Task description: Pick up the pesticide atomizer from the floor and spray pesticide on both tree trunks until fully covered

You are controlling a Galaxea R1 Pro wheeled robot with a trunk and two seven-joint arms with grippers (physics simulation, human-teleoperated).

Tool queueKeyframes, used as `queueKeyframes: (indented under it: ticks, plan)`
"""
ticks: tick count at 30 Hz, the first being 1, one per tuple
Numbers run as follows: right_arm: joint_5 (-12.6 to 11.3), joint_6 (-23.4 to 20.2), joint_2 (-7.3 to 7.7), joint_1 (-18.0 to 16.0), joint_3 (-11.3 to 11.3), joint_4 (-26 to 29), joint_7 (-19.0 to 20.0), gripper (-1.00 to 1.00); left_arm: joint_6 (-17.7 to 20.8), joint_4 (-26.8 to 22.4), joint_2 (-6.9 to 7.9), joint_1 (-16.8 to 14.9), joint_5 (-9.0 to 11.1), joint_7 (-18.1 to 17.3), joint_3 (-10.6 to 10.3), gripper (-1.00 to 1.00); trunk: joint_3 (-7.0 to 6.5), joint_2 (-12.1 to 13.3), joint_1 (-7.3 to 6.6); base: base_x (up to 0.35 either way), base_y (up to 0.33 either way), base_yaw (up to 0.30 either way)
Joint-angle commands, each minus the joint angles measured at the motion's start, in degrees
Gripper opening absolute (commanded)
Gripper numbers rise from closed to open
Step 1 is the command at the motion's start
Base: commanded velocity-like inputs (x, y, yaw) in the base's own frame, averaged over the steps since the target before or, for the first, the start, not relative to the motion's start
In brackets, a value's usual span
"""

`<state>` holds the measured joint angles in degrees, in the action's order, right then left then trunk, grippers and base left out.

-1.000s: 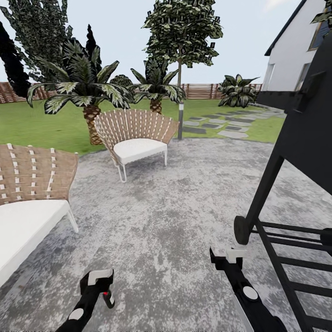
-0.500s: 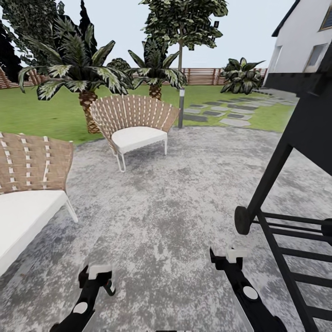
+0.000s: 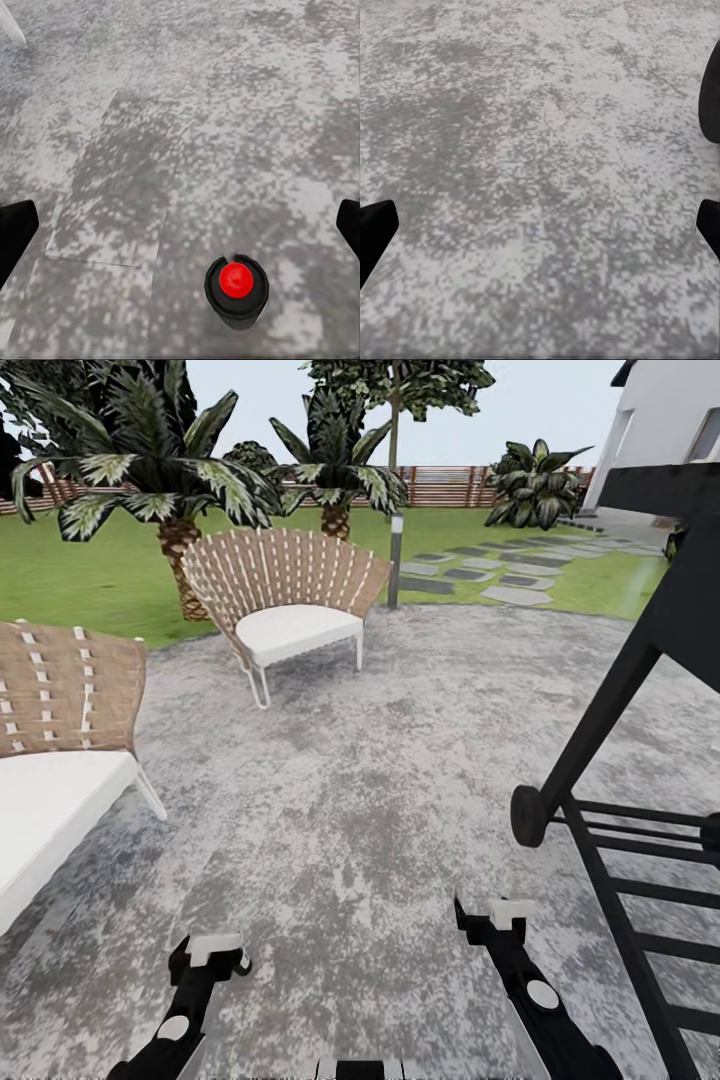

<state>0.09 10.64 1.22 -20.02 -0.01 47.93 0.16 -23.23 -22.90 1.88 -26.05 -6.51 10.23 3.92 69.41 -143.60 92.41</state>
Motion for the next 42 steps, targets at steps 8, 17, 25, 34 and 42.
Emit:
queueKeyframes:
  ticks: [8,17,25,34,42]
  plan:
    - [0.0,0.2,0.01,0.0,0.0,0.0,0.0,1.0,-0.2,0.0,-0.04,-0.1,-0.6,0.2,0.2,1.0,2.55,-0.1,0.19,0.0,0.0,0.0]
    - [0.0,0.2,0.01,0.0,0.0,0.1,0.0,1.0,-0.3,0.0,-0.05,-0.1,-0.6,0.2,0.3,1.0,5.36,-0.2,0.42,0.0,0.0,0.0]
    - [0.0,0.2,0.01,0.0,0.0,0.1,0.0,1.0,-0.5,-0.1,-0.09,-0.1,-0.6,0.2,0.3,1.0,7.86,-0.4,0.63,0.0,0.0,0.0]
    - [0.0,0.2,0.01,0.0,0.0,0.1,0.0,1.0,-0.6,-0.1,-0.18,-0.1,-0.6,0.3,0.3,1.0,10.67,-0.5,0.86,0.0,0.0,0.0]
    - [0.0,0.2,0.01,0.0,0.0,0.1,0.0,1.0,-0.6,-0.2,-0.2,-0.1,-0.6,0.3,0.3,1.0,13.17,-0.6,1.07,0.0,0.0,0.0]
